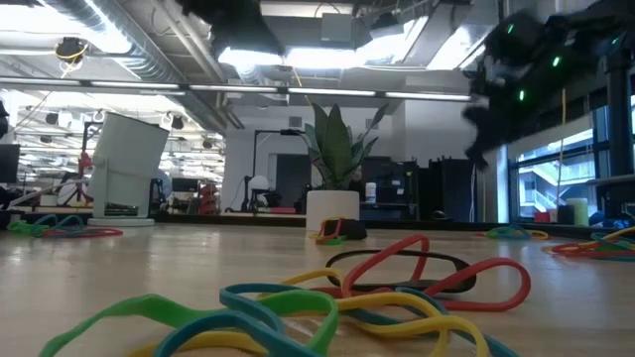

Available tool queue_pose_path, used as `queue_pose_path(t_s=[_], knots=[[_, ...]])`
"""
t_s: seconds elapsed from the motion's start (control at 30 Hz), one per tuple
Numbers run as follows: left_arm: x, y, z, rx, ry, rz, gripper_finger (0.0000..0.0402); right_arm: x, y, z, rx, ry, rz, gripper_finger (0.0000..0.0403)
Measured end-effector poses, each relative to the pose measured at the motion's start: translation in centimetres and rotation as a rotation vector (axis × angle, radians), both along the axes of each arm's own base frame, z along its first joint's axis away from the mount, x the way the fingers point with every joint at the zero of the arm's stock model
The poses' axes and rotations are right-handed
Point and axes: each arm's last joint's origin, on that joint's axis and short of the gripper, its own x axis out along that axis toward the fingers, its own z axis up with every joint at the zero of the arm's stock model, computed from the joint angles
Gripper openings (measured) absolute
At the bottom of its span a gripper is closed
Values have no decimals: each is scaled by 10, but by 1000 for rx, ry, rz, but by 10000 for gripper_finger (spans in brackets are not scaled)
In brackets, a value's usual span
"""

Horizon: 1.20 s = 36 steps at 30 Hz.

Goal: Pick and place rubber bands into bin
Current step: Put the black rubber band into the transparent bin

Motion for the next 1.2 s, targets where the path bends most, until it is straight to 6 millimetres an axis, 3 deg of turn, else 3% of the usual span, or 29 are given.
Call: queue_pose_path(t_s=[0.23, 0.4, 0.53, 0.73, 1.03, 1.2], knots=[[12, -10, 10, 46, -126, -91, 40, -8, 23, 62, -51, -297, 271, 10], [30, -22, -1, 28, -129, -159, 102, -6, 39, 86, -39, -396, 444, 10], [44, -32, -17, -11, -94, -187, 134, 2, 54, 87, 10, -413, 561, 10], [64, -50, -33, -69, -134, -237, 142, 25, 79, 84, 49, -425, 739, 10], [70, -64, -33, -39, -156, -377, 126, 73, 110, 80, -9, -525, 911, 10], [70, -64, -32, -27, -164, -446, 115, 104, 120, 92, -56, -537, 925, 10]])
